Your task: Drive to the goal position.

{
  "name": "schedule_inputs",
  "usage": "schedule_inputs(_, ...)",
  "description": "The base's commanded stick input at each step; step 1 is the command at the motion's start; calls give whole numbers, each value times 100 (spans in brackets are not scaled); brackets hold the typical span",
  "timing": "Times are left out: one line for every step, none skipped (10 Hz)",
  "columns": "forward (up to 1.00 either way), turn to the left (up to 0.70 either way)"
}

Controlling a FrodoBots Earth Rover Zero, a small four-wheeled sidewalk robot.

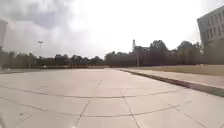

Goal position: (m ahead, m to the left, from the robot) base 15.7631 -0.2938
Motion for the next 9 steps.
schedule_inputs(100, 0)
schedule_inputs(100, 0)
schedule_inputs(100, 0)
schedule_inputs(100, 0)
schedule_inputs(100, 0)
schedule_inputs(100, 0)
schedule_inputs(100, 0)
schedule_inputs(100, 0)
schedule_inputs(100, 0)
